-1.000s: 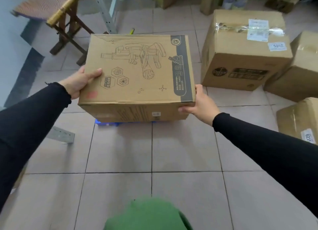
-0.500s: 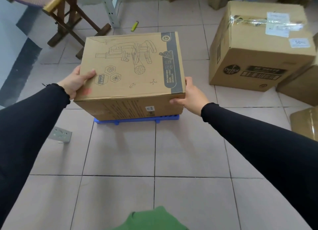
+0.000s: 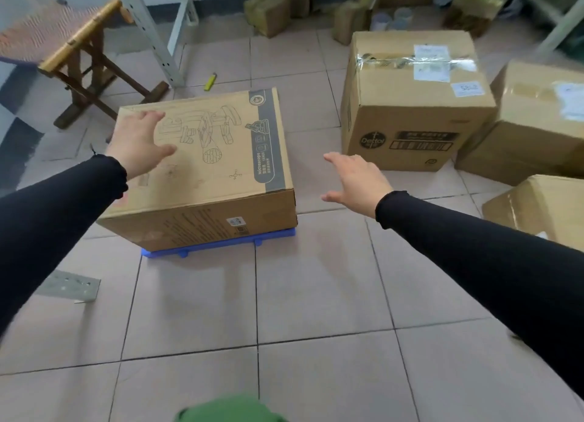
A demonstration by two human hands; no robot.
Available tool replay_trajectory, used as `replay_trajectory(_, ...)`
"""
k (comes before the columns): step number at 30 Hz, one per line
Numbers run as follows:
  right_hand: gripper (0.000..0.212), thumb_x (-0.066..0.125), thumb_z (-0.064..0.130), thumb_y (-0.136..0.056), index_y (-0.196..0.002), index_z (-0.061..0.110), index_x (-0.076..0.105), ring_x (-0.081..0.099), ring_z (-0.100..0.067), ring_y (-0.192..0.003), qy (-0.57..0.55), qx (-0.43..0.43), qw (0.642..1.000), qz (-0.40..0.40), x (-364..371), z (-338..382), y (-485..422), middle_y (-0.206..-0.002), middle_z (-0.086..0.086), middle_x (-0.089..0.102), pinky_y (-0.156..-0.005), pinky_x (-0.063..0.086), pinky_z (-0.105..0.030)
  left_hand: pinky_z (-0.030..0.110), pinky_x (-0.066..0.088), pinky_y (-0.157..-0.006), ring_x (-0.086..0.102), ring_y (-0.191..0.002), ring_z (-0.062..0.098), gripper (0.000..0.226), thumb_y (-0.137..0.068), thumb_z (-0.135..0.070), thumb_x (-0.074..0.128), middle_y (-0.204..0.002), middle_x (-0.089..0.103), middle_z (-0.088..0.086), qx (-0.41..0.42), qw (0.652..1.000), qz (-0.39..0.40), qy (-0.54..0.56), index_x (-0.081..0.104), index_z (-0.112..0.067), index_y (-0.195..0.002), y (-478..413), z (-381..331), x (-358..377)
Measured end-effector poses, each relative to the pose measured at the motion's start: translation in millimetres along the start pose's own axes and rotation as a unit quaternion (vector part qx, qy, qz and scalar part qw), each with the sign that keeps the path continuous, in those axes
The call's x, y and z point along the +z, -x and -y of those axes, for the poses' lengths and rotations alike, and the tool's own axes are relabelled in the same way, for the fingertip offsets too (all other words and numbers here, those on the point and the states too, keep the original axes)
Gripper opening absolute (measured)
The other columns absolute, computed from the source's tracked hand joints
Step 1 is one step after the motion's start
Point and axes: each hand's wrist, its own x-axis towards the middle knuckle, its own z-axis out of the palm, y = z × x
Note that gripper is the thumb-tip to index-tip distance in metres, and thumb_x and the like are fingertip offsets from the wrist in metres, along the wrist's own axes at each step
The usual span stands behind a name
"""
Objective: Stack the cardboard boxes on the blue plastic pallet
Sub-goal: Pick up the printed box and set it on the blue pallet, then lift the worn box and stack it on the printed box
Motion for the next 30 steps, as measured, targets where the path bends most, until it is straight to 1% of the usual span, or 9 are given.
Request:
replay_trajectory(4,0.087,0.072,0.046,-0.09,-0.16,0.018,0.029,0.037,-0.031,-0.147,0.028,0.03,0.999,-0.033,-40.8,-69.2,38.4,-0.161,-0.007,0.042,-0.113,0.036,-0.048,0.047,0.025,-0.12,0.032,-0.148,0.028,0.072,-0.095,-0.036,0.068,-0.162,0.037,0.008,0.136,0.99,0.022,0.017,0.038,-0.016,-0.157,12.8,-120.6,4.4)
replay_trajectory(6,0.088,0.072,0.049,-0.089,-0.16,0.018,0.029,0.036,-0.03,-0.149,0.034,0.065,0.996,-0.05,-56.0,-111.0,71.3,-0.162,-0.007,0.042,-0.115,0.036,-0.048,0.042,0.021,-0.12,0.029,-0.15,0.027,0.071,-0.095,-0.033,0.068,-0.163,0.035,0.008,0.199,0.978,0.047,0.042,0.038,-0.013,-0.157,25.7,-188.0,15.7)
replay_trajectory(8,0.091,0.072,0.052,-0.088,-0.16,0.018,0.029,0.035,-0.03,-0.149,0.039,0.112,0.991,-0.059,-65.2,-157.5,111.6,-0.162,-0.007,0.042,-0.116,0.034,-0.047,0.042,0.021,-0.121,0.028,-0.15,0.026,0.073,-0.094,-0.034,0.069,-0.164,0.034,0.008,0.255,0.963,0.067,0.052,0.037,-0.015,-0.157,44.9,-256.6,27.8)
replay_trajectory(15,0.104,0.073,0.06,-0.081,-0.163,0.02,0.023,0.022,-0.024,-0.156,0.004,0.269,0.962,-0.038,-82.1,-313.1,290.5,-0.167,-0.004,0.031,-0.12,0.027,-0.053,0.033,0.017,-0.121,0.023,-0.153,0.02,0.077,-0.094,-0.041,0.067,-0.167,0.027,0.001,0.382,0.902,0.175,0.097,0.034,-0.018,-0.159,125.2,-444.1,92.9)
replay_trajectory(18,0.111,0.078,0.059,-0.078,-0.164,0.021,0.019,0.016,-0.022,-0.157,-0.013,0.341,0.94,-0.031,-80.4,-364.0,360.1,-0.17,-0.002,0.026,-0.12,0.022,-0.054,0.03,0.018,-0.12,0.024,-0.152,0.02,0.079,-0.095,-0.041,0.066,-0.167,0.026,0.002,0.387,0.887,0.225,0.113,0.03,-0.015,-0.16,162.4,-500.7,125.1)
replay_trajectory(21,0.119,0.081,0.059,-0.075,-0.165,0.02,0.014,0.014,-0.024,-0.158,-0.02,0.397,0.918,-0.011,-70.8,-408.0,415.2,-0.171,-0.003,0.022,-0.12,0.02,-0.056,0.036,0.021,-0.121,0.024,-0.153,0.022,0.082,-0.096,-0.044,0.064,-0.167,0.026,0.005,0.364,0.879,0.284,0.121,0.025,-0.015,-0.162,191.5,-540.7,159.1)
replay_trajectory(25,0.131,0.082,0.067,-0.067,-0.165,0.02,0.009,0.022,-0.032,-0.155,-0.04,0.451,0.892,0.004,-50.3,-450.2,466.8,-0.167,-0.011,0.031,-0.117,0.026,-0.056,0.039,0.027,-0.118,0.031,-0.15,0.025,0.093,-0.092,-0.056,0.063,-0.166,0.029,0.007,0.304,0.883,0.336,0.12,0.02,-0.014,-0.163,213.8,-567.4,197.3)
replay_trajectory(28,0.14,0.082,0.073,-0.06,-0.165,0.02,0.006,0.03,-0.039,-0.15,-0.075,0.487,0.87,0.018,-35.8,-469.5,488.7,-0.162,-0.019,0.036,-0.115,0.032,-0.056,0.042,0.037,-0.114,0.042,-0.143,0.025,0.111,-0.077,-0.075,0.061,-0.162,0.038,0.004,0.269,0.882,0.359,0.14,0.02,-0.016,-0.162,218.5,-573.1,219.5)
replay_trajectory(30,0.143,0.078,0.081,-0.05,-0.162,0.021,0.013,0.038,-0.039,-0.146,-0.099,0.493,0.864,0.02,-22.7,-483.4,499.0,-0.159,-0.017,0.042,-0.114,0.038,-0.055,0.038,0.042,-0.108,0.05,-0.137,0.024,0.108,-0.078,-0.071,0.066,-0.156,0.046,0.001,0.245,0.879,0.369,0.175,0.022,-0.017,-0.16,221.6,-577.3,228.3)
